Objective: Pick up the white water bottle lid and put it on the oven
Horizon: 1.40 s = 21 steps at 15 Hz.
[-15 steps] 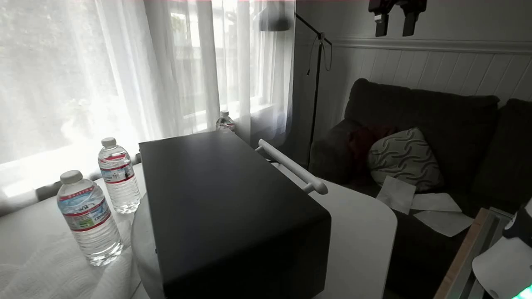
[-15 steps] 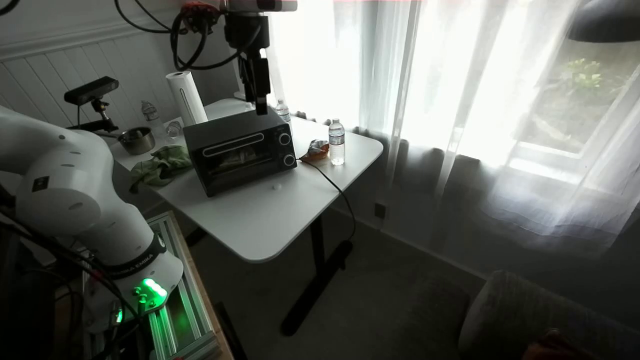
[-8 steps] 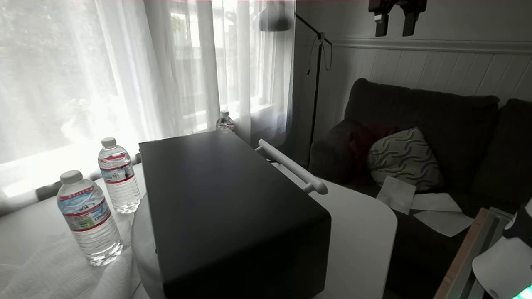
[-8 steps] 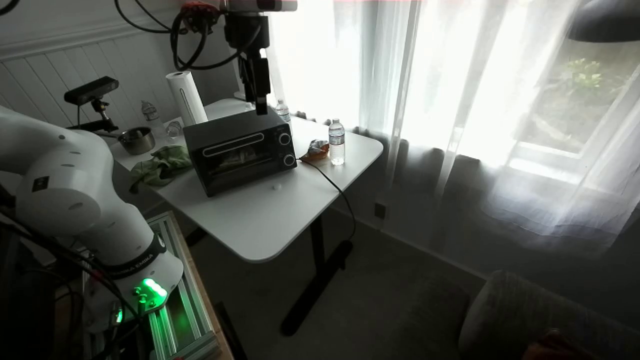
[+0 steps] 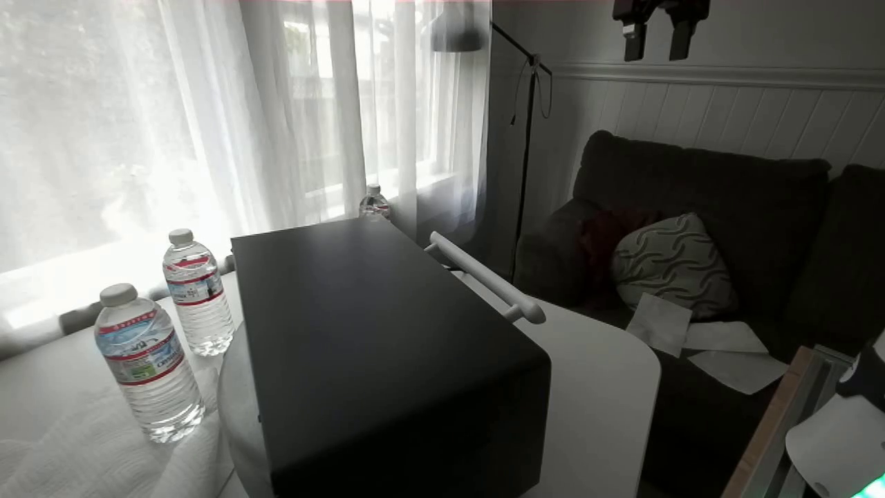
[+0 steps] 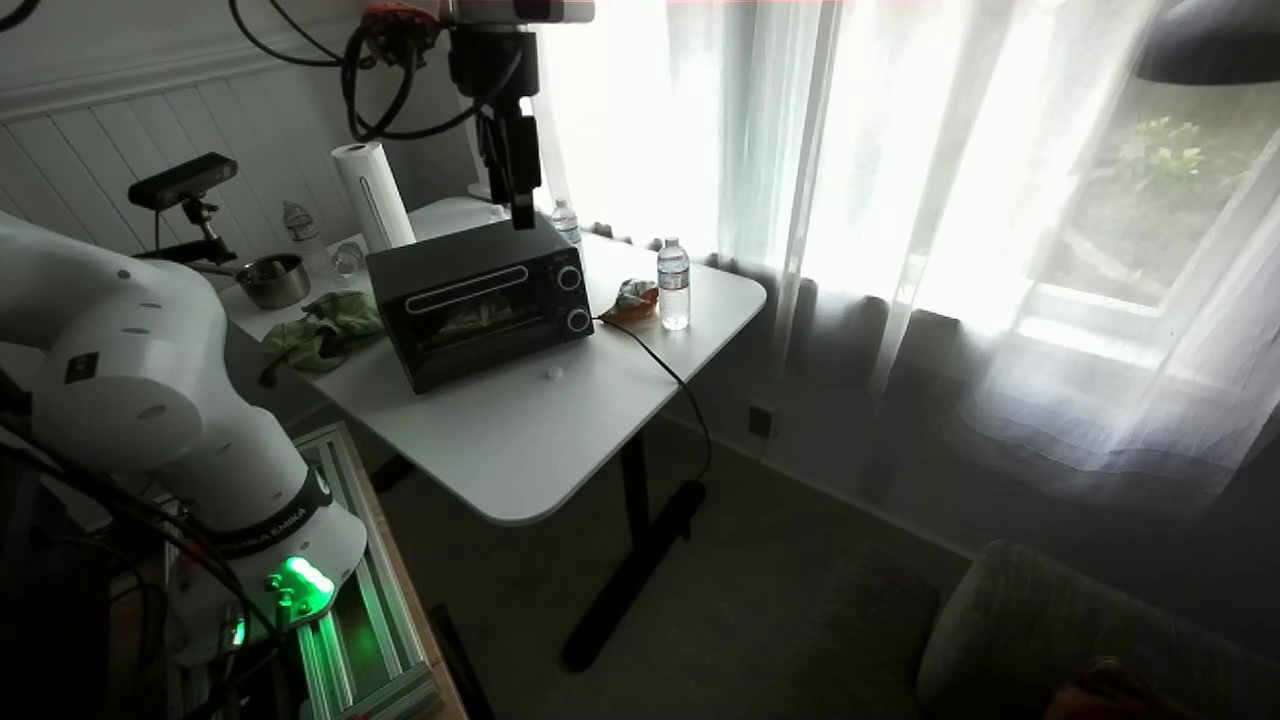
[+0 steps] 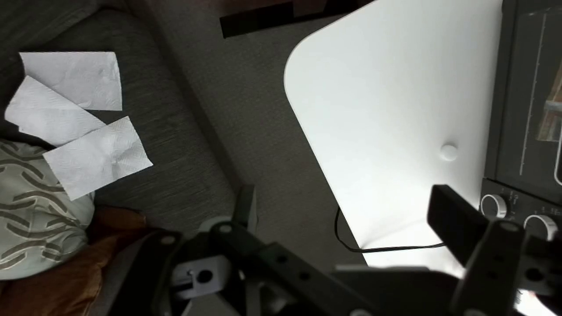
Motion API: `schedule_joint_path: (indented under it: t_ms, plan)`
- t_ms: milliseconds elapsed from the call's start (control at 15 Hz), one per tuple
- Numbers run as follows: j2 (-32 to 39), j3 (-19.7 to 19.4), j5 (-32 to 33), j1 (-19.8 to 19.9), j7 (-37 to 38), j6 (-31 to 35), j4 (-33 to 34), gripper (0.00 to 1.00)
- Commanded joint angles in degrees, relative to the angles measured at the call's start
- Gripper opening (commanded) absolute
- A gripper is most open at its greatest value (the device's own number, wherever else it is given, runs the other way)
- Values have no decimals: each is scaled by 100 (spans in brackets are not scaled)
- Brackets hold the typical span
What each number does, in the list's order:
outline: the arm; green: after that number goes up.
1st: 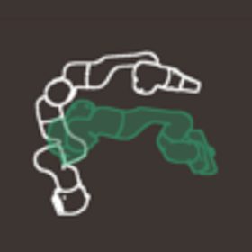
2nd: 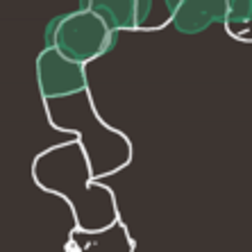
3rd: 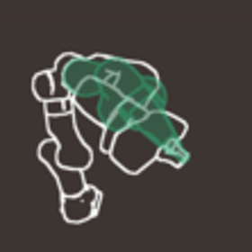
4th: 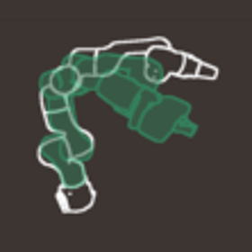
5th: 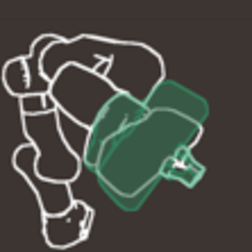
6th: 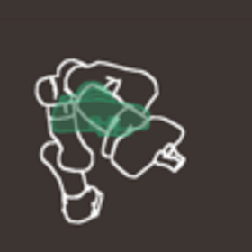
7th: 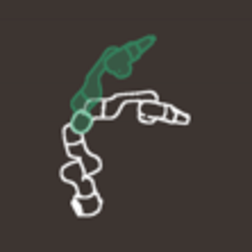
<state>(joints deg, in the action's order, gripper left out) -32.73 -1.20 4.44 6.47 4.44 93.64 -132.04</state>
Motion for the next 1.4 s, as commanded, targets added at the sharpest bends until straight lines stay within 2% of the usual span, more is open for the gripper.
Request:
schedule_joint_path:
  t_ms: [0,267,533,733,933,1067,1133,1333]
  plan:
    - [-63,205,-11,-361,-150,147,-169,100]
    - [-113,545,-62,-1015,-532,705,-700,100]
    - [23,808,82,-1470,-852,1983,-1318,100]
    - [289,829,-76,-1706,-1030,3271,-1764,100]
    - [736,724,-117,-1858,-1450,4210,-2111,100]
    - [1074,591,-188,-1939,-1953,4558,-2211,100]
    - [824,774,-46,-1803,-1508,4225,-2119,100]
    - [980,762,-44,-1791,-1553,4300,-2124,100]
